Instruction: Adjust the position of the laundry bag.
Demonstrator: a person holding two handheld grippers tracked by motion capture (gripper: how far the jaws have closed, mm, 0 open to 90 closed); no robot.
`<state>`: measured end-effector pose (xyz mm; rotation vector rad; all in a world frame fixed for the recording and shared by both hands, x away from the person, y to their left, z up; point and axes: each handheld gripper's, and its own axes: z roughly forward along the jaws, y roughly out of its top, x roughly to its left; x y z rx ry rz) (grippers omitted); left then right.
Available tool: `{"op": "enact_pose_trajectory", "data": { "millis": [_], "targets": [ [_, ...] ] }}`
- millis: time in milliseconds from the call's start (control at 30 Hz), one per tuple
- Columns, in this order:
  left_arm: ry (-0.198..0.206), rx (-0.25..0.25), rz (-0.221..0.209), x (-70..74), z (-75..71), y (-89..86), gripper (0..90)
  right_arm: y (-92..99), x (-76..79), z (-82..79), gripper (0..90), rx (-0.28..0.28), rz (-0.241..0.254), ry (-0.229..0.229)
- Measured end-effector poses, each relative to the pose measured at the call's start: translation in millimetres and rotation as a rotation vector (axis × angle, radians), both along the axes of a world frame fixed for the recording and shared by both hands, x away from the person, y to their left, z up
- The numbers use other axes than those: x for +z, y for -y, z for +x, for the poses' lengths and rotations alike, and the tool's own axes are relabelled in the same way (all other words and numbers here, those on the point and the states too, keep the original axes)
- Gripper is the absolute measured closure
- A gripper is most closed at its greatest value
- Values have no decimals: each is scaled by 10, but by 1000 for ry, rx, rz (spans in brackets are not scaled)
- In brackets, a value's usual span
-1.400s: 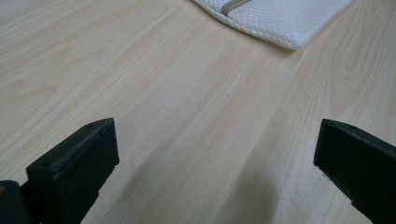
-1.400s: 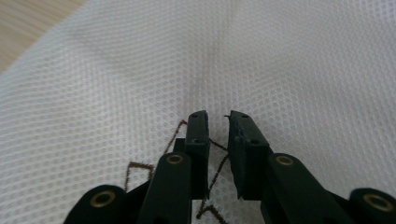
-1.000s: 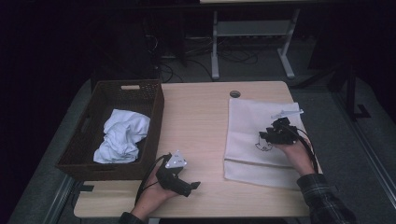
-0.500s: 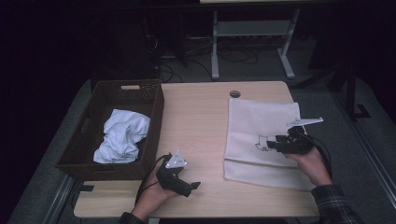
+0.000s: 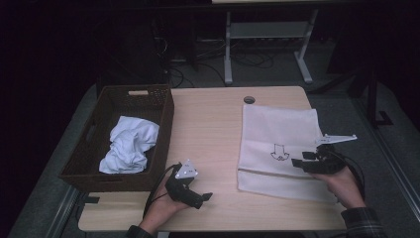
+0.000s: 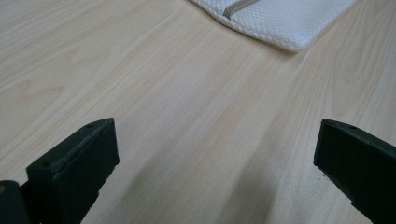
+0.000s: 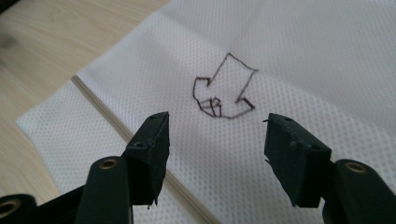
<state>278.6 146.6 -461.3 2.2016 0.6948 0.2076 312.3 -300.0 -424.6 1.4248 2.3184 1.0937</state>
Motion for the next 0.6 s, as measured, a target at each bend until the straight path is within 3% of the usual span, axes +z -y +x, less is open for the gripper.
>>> {"op": "enact_pose_trajectory", "data": {
  "millis": [433,600],
  "targets": [
    [7,-5,3,3,12,12,0,356,-96,-287,438,-36,-33,-16],
    [8,-10,2,6,42,39,0,531,-107,-361,456,-81,-38,-10]
  ]
}}
